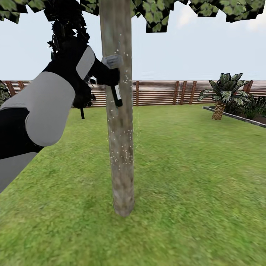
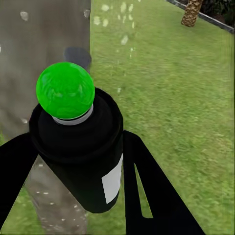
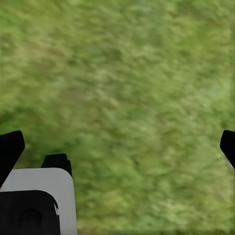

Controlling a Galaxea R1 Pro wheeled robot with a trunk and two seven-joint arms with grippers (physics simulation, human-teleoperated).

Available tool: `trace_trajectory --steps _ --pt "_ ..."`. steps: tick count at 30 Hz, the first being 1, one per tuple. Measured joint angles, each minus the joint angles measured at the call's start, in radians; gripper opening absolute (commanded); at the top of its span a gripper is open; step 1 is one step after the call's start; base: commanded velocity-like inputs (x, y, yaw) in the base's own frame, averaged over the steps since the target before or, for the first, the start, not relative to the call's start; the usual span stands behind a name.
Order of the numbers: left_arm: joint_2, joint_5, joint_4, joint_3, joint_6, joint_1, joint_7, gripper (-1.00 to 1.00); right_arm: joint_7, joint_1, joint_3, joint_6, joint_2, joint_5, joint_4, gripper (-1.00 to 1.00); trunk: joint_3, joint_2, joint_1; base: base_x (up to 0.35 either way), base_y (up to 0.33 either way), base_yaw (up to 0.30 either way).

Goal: In the garden, pick up the pesticide atomizer on the floor and spray pesticide onto both trees until each tree trunk is fully covered.

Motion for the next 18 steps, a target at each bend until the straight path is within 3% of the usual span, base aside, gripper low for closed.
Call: trace_trajectory --steps 4,11,18 --pt "0.001 -0.001 -0.076 0.0 0.002 0.0 0.0 -1.0 0.0 0.0 0.0 0.0 0.0 0.0 0.0 1.0 0.0 0.0 0.0 0.0 0.0 0.0" --pt "0.005 -0.003 -0.086 0.006 0.001 0.0 0.0 -1.0 0.0 0.0 0.0 0.0 0.0 0.0 0.0 1.0 0.0 0.0 0.0 0.0 0.0 0.0" --pt "0.017 -0.003 0.032 0.006 -0.002 0.0 0.004 -1.0 0.0 0.0 0.0 0.0 0.0 0.0 0.001 1.0 0.0 0.0 0.0 0.0 0.0 0.0"
